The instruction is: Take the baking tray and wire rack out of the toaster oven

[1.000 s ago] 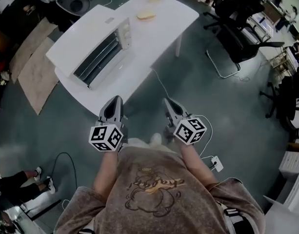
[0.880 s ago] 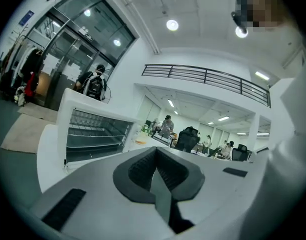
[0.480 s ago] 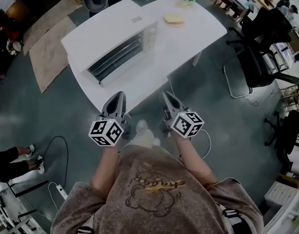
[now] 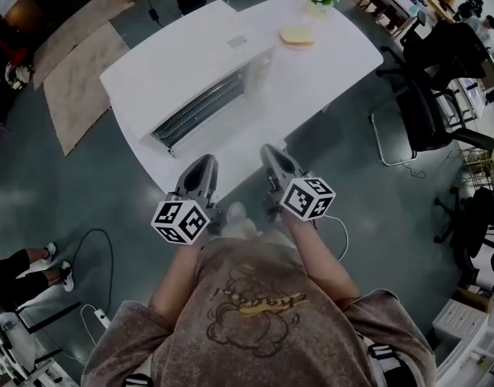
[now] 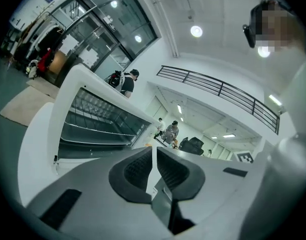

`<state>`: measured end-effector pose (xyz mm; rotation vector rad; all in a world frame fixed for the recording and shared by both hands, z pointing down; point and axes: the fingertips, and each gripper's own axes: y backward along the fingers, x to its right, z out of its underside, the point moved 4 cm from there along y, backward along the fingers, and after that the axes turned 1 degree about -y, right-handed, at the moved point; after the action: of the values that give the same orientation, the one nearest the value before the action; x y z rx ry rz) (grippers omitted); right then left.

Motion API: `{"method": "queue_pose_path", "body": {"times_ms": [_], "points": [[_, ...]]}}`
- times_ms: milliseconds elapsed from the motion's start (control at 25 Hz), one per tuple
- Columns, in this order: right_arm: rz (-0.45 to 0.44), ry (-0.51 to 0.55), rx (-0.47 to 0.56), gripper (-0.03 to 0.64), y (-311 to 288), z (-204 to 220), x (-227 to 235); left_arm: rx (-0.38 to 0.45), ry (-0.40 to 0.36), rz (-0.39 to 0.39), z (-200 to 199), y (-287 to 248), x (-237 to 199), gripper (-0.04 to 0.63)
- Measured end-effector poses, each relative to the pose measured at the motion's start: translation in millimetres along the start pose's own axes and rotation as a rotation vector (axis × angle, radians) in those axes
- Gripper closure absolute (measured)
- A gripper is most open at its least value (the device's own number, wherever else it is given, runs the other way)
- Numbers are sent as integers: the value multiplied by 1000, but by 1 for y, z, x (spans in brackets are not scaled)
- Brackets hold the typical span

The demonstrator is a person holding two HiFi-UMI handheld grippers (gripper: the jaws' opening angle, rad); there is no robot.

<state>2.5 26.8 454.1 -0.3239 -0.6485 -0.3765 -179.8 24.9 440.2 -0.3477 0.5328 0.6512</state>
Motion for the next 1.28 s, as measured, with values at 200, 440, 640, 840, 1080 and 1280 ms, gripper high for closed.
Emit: {"method": "queue_pose_path", "body": {"times_ms": [200, 440, 640, 840, 1080, 1280], "points": [[-32, -54, -7, 458, -29, 3, 5, 18, 97, 13, 1, -18, -20, 420], [-67, -125, -22, 357, -62, 9, 17, 33, 169, -36, 6, -30, -45, 337], [-89, -170, -108, 357, -99, 24, 35, 66, 259, -114, 19, -49, -79, 328], [-96, -224, -163, 357, -137, 30, 57, 138, 382, -212, 32, -70, -115, 310], [-124, -285, -216, 357, -184, 36, 75, 225, 465, -295, 34, -84, -149, 310], [-124, -319, -238, 357, -215, 38, 88, 279, 519, -345, 32, -88, -173, 310]]}}
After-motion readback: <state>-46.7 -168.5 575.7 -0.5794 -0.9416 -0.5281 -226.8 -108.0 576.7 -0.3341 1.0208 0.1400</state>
